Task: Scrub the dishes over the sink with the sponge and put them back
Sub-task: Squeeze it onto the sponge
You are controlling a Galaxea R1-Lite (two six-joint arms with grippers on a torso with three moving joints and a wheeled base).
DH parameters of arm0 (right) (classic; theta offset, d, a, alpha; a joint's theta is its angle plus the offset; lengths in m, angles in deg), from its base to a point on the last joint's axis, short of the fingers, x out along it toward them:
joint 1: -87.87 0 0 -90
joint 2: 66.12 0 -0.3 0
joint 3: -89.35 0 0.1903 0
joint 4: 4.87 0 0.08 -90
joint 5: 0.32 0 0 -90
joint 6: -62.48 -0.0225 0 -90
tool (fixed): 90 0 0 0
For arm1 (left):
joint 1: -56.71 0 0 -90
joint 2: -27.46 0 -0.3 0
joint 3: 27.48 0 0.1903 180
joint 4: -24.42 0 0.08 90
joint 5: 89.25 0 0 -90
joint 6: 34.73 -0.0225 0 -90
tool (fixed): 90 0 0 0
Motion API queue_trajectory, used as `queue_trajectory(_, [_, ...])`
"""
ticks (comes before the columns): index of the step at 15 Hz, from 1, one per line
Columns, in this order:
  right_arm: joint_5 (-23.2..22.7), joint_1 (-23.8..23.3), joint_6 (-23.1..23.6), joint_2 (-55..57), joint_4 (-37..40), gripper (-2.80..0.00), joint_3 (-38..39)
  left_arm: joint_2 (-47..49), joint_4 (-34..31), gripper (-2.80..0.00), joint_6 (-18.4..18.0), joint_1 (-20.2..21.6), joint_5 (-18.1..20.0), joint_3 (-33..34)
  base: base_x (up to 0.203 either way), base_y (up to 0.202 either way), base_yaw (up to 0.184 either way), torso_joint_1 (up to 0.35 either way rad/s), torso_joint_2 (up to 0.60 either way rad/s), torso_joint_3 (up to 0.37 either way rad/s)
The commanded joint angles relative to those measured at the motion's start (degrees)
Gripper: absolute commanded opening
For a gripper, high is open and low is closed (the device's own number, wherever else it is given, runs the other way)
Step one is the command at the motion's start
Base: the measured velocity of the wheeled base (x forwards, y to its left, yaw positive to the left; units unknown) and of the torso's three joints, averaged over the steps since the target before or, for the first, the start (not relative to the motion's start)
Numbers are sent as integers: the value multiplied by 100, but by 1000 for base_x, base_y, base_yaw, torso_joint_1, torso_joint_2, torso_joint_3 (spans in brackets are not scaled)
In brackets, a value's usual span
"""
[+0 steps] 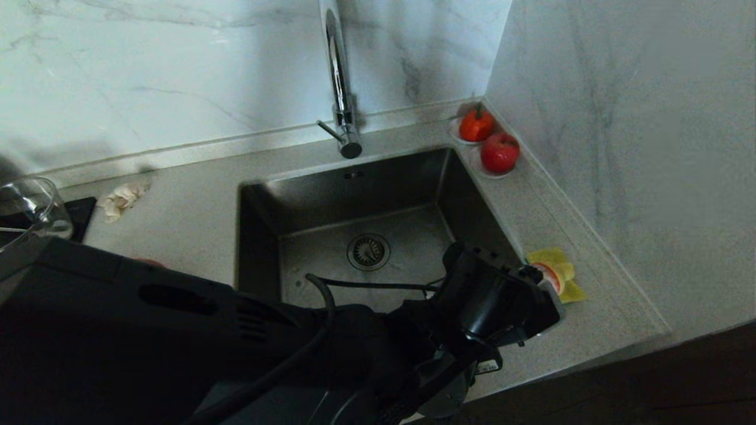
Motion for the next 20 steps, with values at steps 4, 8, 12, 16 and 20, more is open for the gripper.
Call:
queue_trajectory(4, [-2, 0, 1, 1, 0, -280, 0, 200, 0, -280, -12, 6, -23, -110, 0, 0, 0, 0, 0, 0])
queue_trajectory(8, [-2, 0, 1, 1, 0, -280, 0, 244, -77, -280, -50, 50, -33, -240, 0, 0, 0, 0, 0, 0])
queue_trajectory(12, [-2, 0, 1, 1, 0, -280, 0, 183, -68, -280, -215, 120, -42, -248, 0, 0, 0, 0, 0, 0])
queue_trajectory(16, [-2, 0, 1, 1, 0, -280, 0, 174, -68, -280, -259, 190, -64, -262, 0, 0, 0, 0, 0, 0])
queue_trajectory(20, [-2, 0, 1, 1, 0, -280, 0, 186, -86, -280, -288, 199, -141, -528, 0, 0, 0, 0, 0, 0])
